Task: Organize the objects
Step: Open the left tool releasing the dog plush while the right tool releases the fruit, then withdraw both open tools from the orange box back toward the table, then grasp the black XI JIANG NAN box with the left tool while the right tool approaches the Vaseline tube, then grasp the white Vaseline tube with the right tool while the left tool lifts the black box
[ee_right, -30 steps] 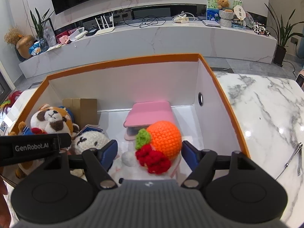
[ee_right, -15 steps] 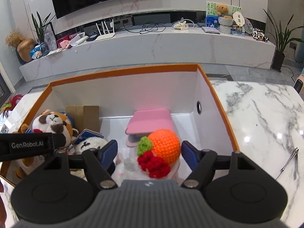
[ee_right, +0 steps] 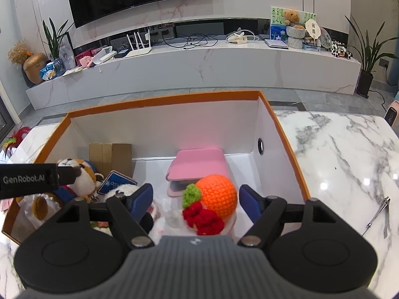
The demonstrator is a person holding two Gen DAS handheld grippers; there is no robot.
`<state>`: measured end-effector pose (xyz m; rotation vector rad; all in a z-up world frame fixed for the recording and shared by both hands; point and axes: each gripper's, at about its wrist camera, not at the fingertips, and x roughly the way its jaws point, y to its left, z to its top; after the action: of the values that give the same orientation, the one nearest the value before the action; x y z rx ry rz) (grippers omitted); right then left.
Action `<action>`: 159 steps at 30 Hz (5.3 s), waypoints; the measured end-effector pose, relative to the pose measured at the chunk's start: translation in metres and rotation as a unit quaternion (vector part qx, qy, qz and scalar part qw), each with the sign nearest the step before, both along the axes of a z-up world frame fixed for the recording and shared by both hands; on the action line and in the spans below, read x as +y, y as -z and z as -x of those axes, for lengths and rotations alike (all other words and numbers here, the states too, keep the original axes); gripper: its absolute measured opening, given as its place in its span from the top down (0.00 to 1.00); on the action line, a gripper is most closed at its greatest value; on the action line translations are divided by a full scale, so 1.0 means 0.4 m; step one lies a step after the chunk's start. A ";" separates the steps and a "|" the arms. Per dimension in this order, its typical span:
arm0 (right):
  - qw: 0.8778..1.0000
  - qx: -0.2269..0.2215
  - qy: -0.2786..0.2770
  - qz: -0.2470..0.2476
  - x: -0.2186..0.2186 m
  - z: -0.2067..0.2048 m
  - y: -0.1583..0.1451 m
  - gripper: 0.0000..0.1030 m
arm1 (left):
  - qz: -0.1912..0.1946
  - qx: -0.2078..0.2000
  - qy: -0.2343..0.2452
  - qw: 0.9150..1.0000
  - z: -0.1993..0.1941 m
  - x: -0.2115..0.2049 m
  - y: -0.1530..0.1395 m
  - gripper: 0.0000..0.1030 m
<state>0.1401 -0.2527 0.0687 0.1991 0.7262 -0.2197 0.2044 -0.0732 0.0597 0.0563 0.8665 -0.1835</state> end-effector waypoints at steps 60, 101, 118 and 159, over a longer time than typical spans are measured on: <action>0.992 -0.002 -0.113 0.057 0.111 0.455 -0.068 0.12 | -0.047 -0.050 0.052 0.996 0.430 0.084 0.014 0.33; 0.976 0.148 -0.157 0.041 0.162 0.473 0.179 0.15 | 0.065 -0.020 0.033 0.997 0.313 0.137 0.111 0.31; 0.972 0.150 -0.179 0.042 0.158 0.478 0.181 0.07 | 0.094 0.011 0.007 0.996 0.310 0.152 0.126 0.06; 0.972 0.132 -0.186 0.047 0.162 0.483 0.182 0.07 | 0.095 0.095 0.028 0.991 0.260 0.118 0.234 0.08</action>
<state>-0.0531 -0.1878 -0.0041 -0.0613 0.9993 0.0799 0.1005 -0.0259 -0.0338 -0.1171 1.0347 -0.3268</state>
